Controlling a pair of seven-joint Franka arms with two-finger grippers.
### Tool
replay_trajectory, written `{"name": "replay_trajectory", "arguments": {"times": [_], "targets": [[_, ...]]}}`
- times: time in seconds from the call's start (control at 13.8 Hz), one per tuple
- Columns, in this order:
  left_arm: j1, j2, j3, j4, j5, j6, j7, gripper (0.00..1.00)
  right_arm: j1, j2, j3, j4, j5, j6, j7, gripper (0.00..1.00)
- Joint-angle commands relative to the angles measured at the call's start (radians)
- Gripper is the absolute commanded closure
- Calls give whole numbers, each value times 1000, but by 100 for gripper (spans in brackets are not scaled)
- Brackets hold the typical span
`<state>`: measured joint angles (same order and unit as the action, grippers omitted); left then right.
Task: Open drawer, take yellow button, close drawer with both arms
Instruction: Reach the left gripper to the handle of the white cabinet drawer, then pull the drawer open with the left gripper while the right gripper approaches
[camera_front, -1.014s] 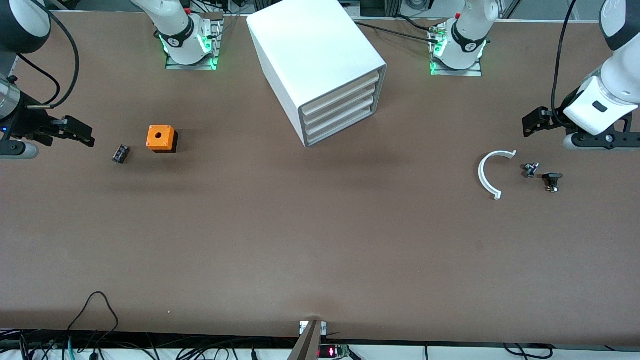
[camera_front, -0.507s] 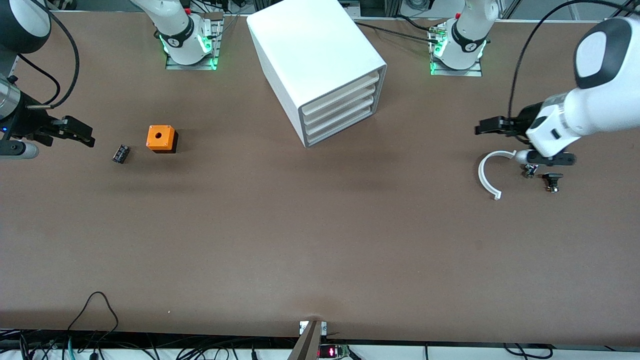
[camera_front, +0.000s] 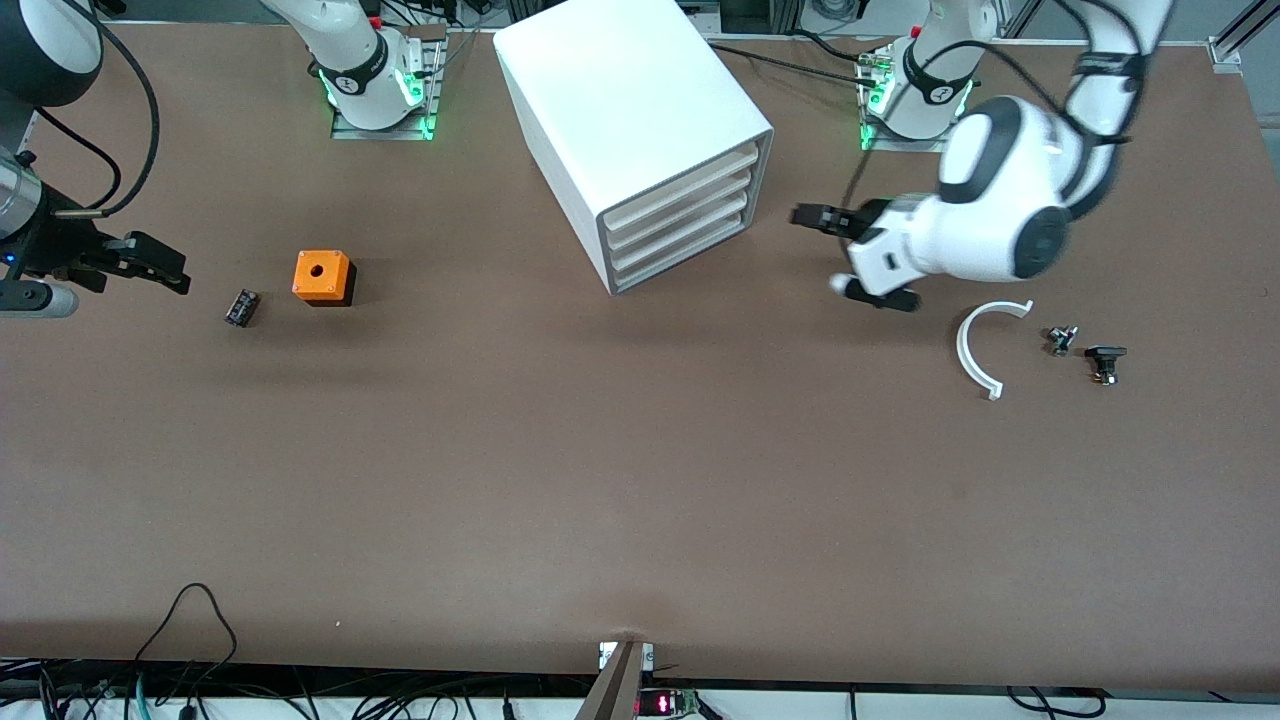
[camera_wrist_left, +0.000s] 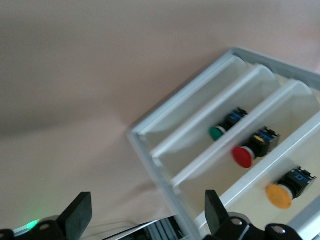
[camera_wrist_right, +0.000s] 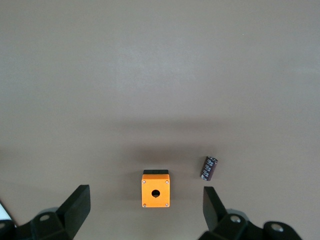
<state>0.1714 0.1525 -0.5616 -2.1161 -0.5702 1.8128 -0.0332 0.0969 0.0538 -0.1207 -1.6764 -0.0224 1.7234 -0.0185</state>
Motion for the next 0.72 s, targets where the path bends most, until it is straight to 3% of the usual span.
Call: {"name": "replay_trajectory", "arguments": {"times": [0.0,0.36,0.65], "targets": [[-3,25,-44,-48,-115,49,13,2,-2,-29,6,-23,15,5,-12,0],[-32,41,-69,-54,-240,45,13,4,32,-11,36,-23,58,1,-1,0],[-32,39,-102,-77,-241,51,15,15,167,12,46,15,58,10,46,0]]}}
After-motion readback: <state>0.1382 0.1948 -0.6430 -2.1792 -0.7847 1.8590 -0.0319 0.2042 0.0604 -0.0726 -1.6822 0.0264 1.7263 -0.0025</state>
